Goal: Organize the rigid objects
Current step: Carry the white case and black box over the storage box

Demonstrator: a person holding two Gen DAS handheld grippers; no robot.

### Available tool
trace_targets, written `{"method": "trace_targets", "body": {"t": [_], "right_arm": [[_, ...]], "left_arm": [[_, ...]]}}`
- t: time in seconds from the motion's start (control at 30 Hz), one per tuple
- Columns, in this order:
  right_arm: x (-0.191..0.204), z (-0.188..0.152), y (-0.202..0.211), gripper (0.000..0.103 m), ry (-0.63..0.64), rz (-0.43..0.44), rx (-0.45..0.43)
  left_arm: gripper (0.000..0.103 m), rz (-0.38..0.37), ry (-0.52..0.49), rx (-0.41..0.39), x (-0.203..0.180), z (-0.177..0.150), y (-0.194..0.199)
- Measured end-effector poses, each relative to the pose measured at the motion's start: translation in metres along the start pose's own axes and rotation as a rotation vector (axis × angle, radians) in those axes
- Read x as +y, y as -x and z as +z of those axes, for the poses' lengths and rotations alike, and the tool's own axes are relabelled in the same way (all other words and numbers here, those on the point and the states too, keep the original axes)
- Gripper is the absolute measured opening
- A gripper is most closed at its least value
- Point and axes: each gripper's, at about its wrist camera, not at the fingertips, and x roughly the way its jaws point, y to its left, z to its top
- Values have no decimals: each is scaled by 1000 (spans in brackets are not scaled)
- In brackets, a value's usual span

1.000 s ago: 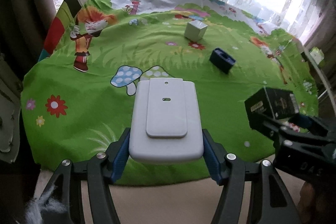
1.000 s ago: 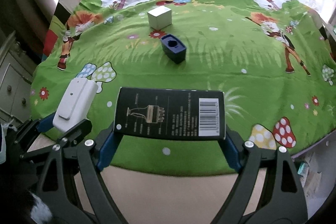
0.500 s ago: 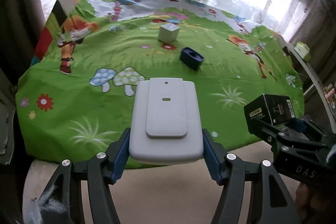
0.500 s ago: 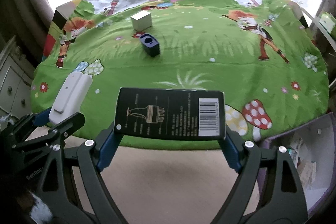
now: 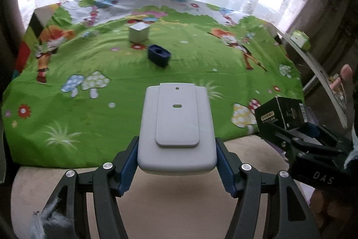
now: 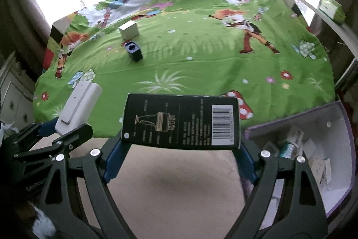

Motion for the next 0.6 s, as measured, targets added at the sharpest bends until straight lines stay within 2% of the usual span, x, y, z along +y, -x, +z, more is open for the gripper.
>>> {"method": "trace_targets", "body": {"t": [0.37, 0.6], "right_arm": [[-50, -19, 20, 86, -80, -20, -14], [-81, -29, 32, 86, -119, -49, -29]], "left_arm": [[64, -44, -95, 24, -48, -5, -4], [64, -99, -159, 55, -83, -6, -12]]}}
